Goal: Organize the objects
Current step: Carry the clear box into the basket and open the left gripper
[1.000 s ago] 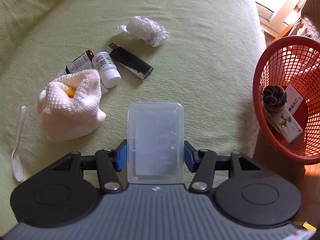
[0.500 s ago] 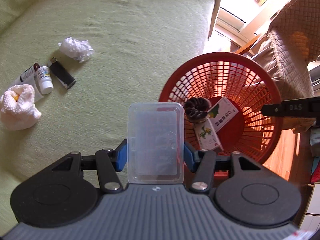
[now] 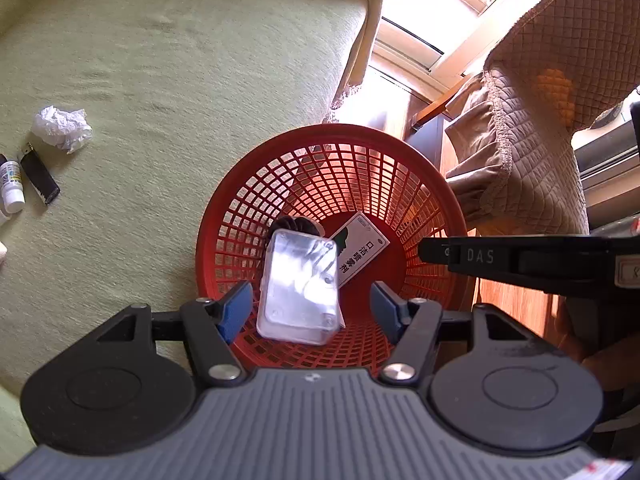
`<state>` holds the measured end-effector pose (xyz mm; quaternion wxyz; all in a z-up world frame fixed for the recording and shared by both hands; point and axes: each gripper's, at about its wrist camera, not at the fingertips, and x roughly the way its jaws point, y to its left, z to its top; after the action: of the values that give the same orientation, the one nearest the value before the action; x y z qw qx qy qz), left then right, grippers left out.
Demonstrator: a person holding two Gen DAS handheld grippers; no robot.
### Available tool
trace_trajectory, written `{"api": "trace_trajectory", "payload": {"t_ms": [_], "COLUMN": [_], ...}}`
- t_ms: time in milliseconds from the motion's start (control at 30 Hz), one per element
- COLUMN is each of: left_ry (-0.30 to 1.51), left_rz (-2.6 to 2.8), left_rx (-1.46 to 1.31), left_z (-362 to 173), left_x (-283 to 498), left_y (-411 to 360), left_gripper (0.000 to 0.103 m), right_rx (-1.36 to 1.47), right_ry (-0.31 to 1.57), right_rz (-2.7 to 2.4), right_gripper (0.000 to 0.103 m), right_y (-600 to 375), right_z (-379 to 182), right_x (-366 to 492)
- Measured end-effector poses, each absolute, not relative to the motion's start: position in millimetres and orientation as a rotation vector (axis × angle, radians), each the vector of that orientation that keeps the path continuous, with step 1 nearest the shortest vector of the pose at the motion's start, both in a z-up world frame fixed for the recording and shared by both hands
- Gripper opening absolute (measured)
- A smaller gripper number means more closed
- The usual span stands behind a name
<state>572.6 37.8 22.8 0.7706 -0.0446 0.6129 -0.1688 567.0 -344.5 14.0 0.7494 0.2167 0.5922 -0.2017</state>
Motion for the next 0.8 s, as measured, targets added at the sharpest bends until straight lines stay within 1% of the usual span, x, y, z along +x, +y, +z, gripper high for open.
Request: {"api": "trace_trajectory", "payload": {"t_ms": [400, 667, 800], "left_ry": [1.332, 1.325, 1.308], "left_rz": [-0.252, -0.086, -0.042], "left_rx": [-0.078, -0.121, -0.131], "left_z": [26, 26, 29], "left_x": [567, 563, 568], "left_y": [62, 127, 155], "left_gripper": [0.063, 0.062, 0.062], "right_rx": [0.564, 0.671, 0.691], "right_ry": [1.286, 1.26, 1.229], "right_rz": [-0.424, -0.44, -0.478], "right_gripper": [0.008, 0.007, 0.007], "right_y": [-369, -406, -423], "right_z": [13, 30, 51], "right_x": [562, 564, 577]}}
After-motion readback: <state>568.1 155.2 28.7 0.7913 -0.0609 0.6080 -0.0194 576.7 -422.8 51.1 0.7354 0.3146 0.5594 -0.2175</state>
